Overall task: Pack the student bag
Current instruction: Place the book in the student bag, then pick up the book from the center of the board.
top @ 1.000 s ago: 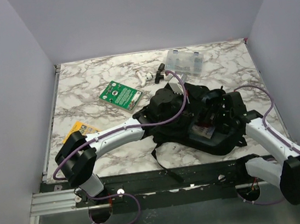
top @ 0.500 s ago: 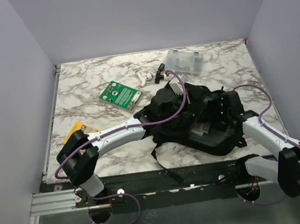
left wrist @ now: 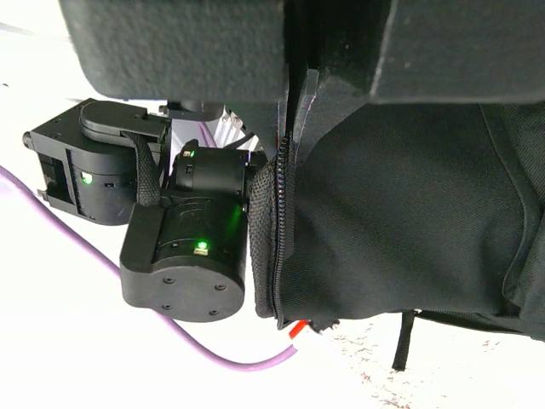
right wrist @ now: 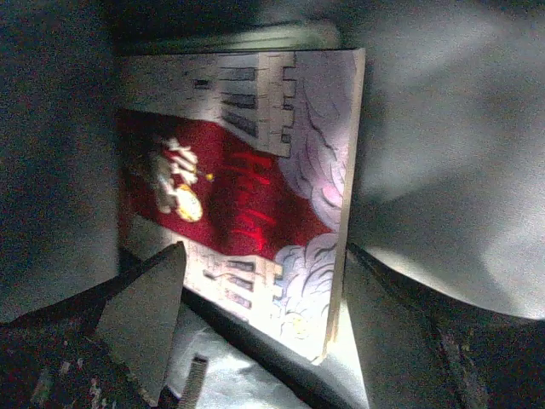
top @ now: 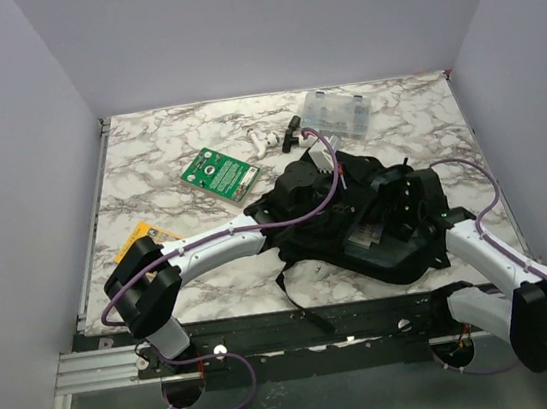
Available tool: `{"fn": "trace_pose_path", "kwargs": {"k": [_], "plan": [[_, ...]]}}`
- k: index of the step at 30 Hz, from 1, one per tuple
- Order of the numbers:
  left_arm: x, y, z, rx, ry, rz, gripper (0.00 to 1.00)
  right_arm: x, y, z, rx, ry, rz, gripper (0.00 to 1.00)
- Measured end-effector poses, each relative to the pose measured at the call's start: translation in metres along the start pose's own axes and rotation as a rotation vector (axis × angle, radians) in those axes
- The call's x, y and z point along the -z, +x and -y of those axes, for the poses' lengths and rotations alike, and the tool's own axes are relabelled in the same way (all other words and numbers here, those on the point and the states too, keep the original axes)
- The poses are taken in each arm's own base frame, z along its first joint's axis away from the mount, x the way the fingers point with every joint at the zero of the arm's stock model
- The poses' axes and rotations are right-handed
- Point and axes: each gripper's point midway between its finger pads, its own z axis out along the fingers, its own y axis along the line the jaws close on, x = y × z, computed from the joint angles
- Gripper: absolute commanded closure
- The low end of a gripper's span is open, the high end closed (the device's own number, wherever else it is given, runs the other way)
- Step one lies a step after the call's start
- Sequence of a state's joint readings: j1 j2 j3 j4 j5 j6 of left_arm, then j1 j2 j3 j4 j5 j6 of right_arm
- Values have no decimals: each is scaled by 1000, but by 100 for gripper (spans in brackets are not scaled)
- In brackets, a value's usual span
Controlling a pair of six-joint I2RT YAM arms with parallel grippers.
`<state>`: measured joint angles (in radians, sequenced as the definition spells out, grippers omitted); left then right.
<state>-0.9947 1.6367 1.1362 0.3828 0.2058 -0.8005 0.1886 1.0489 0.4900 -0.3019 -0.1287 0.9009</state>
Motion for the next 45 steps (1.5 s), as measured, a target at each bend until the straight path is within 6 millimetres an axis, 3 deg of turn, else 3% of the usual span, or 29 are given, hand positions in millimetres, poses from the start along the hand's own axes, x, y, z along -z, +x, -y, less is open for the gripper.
{"fn": "trace_pose_path", "kwargs": {"k": [4, 10, 16, 19, 23, 27, 29, 34, 37, 40, 42, 45], "plan": [[0, 0, 1, 2, 6, -1, 100, 3, -7, -21, 13, -97, 24, 25], [0, 0, 1, 3, 9, -4, 100, 12, -13, -33, 21, -172, 75, 20], [-1, 1, 0, 8, 14, -8, 100, 13, -16, -3, -27, 51, 57, 21], [-2, 3, -1, 10, 15, -14, 100, 27, -22, 11, -46, 160, 82, 21], [-3, 5, -1, 15, 21, -22, 100, 66, -34, 9, -42, 181, 162, 21], [-4, 9, -3, 29, 26, -37, 100, 124, -65, -15, -24, 122, 323, 23], [-5, 12, -4, 39, 30, -51, 94, 157, -85, -23, 5, 116, 427, 23], [-6, 19, -4, 51, 42, -77, 66, 244, -131, -60, 159, 27, 685, 22], [-5, 27, -2, 49, 57, -119, 50, 272, -144, -94, 271, -81, 747, 21], [-2, 38, -8, 15, 23, -189, 37, 259, -147, -126, 381, -165, 689, 19], [6, 45, -15, -20, -12, -227, 29, 234, -145, -145, 446, -208, 606, 18], [36, 54, -29, -72, -79, -273, 15, 193, -137, -166, 512, -274, 477, 16]]}}
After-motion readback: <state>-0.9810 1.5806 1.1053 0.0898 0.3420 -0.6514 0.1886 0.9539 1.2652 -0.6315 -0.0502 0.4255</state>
